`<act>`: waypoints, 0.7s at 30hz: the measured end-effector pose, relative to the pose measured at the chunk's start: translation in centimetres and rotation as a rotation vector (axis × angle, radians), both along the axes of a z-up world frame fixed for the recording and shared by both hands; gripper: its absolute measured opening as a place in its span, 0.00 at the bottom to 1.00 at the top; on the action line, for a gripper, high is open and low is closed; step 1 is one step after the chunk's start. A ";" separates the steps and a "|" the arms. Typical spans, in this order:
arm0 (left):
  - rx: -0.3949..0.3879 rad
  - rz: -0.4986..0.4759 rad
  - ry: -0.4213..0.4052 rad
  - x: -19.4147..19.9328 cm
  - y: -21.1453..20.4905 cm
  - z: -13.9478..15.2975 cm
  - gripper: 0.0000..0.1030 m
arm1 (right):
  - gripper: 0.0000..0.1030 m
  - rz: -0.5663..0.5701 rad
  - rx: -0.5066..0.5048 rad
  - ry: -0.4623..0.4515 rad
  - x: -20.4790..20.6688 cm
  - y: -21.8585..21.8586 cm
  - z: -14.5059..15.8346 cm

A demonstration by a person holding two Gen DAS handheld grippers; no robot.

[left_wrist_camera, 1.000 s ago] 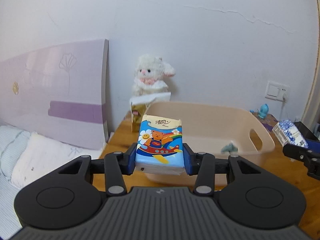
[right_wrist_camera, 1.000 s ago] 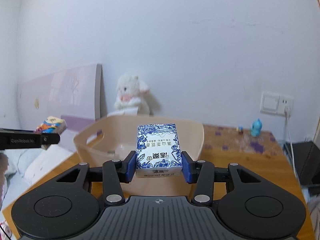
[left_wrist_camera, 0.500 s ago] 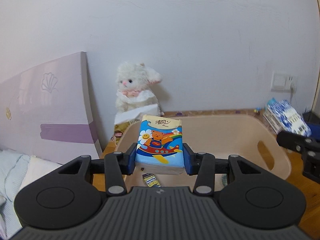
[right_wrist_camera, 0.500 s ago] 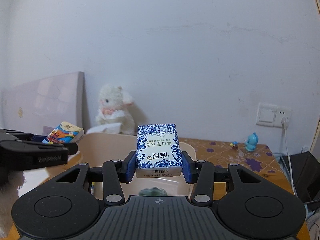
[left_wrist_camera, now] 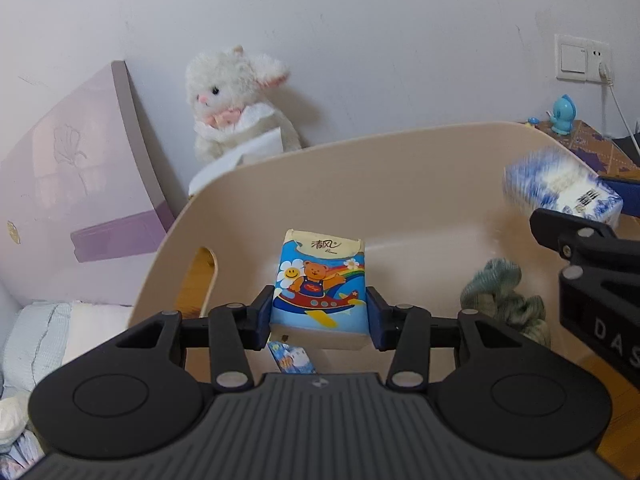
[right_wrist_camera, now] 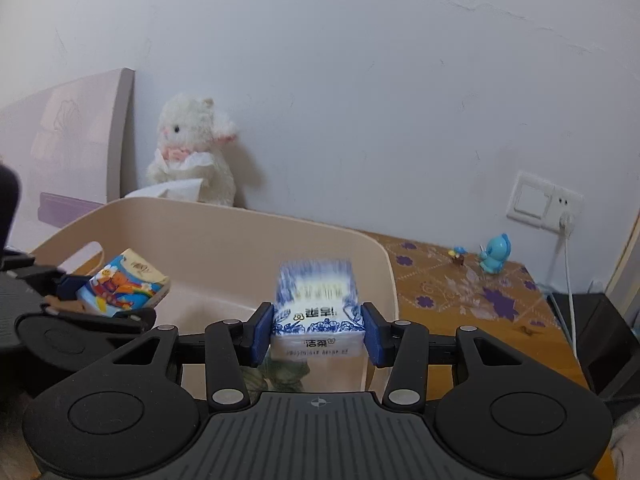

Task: Organize objects
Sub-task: 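Lift both held packs over the basket and release them inside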

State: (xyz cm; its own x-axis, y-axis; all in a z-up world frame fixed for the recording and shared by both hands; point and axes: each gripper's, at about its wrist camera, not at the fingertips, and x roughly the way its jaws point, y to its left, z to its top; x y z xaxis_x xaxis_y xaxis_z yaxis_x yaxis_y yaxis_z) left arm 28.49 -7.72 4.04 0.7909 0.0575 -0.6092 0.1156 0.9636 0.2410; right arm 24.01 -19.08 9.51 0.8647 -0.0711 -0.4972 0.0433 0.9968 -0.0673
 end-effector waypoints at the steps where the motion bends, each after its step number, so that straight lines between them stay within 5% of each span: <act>1: -0.019 0.004 -0.003 -0.2 0.2 0.1 0.49 | 0.59 0.003 0.021 -0.003 -0.2 -0.2 0.1; 5: -0.047 0.020 -0.039 -1.5 1.0 1.1 0.80 | 0.77 -0.004 0.001 -0.042 -1.6 -0.3 0.9; 7: -0.040 0.025 -0.059 -2.1 1.5 1.9 0.85 | 0.84 0.000 0.018 -0.052 -2.4 -0.5 1.4; 13: -0.072 0.058 -0.091 -4.8 3.9 3.8 0.86 | 1.00 0.027 0.084 -0.095 -5.8 -0.7 2.9; 21: -0.075 0.066 -0.150 -9.6 7.1 5.5 0.89 | 1.00 0.100 0.084 -0.081 -9.7 1.0 2.9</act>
